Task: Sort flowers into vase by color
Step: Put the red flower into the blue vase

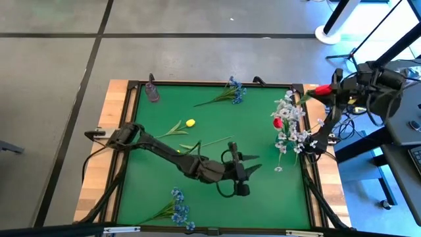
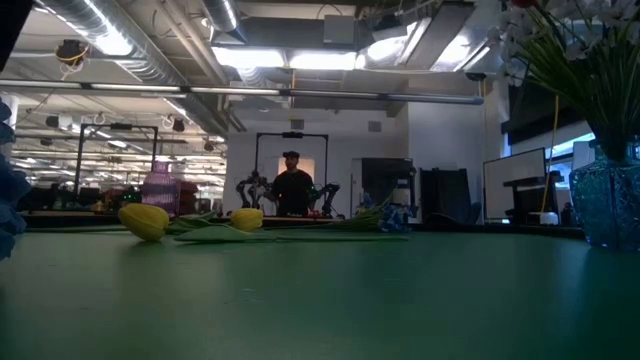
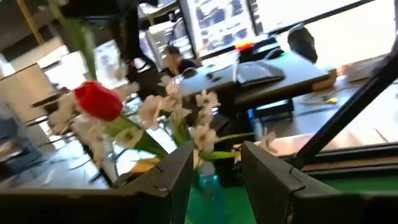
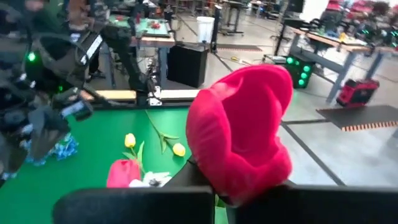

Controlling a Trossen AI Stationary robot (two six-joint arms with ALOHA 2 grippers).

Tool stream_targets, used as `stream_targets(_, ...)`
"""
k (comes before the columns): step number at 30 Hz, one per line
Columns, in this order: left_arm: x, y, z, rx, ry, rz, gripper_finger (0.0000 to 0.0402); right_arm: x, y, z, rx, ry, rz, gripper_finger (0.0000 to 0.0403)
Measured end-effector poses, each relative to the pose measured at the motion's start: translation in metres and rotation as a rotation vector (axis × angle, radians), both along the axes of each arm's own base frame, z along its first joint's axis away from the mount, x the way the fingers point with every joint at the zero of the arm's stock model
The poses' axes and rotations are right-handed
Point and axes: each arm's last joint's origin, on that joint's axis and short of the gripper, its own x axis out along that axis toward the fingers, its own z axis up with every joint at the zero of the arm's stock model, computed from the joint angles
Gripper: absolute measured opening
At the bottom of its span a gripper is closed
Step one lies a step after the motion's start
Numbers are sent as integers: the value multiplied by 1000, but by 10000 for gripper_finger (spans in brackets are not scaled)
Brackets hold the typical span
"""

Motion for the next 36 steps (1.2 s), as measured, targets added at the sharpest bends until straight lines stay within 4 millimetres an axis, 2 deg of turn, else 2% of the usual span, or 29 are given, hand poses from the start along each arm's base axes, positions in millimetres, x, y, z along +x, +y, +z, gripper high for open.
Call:
stream_targets(10,14,38,-3,-64,2,-93,131,17,29,-15,-86,60,-111,3)
stream_targets(13,16,44,-2,-69,-1,-116,131,30,44,-26,-140,113,-188,3)
stream_targets(17,18,51,-3,-93,-4,-133,131,50,55,-37,-203,199,-334,3)
stream_targets(21,18,53,-3,-94,2,-134,131,72,59,-38,-216,330,-429,9)
stream_targets(23,18,52,-4,-93,7,-136,131,77,57,-33,-177,371,-438,10)
stream_targets(30,17,49,-11,-88,80,-138,131,41,31,-9,59,396,-361,7)
stream_targets(33,16,49,-12,-85,96,-137,131,13,21,1,142,308,-347,8)
stream_targets(36,16,48,-12,-80,96,-139,131,-20,10,2,202,210,-339,4)
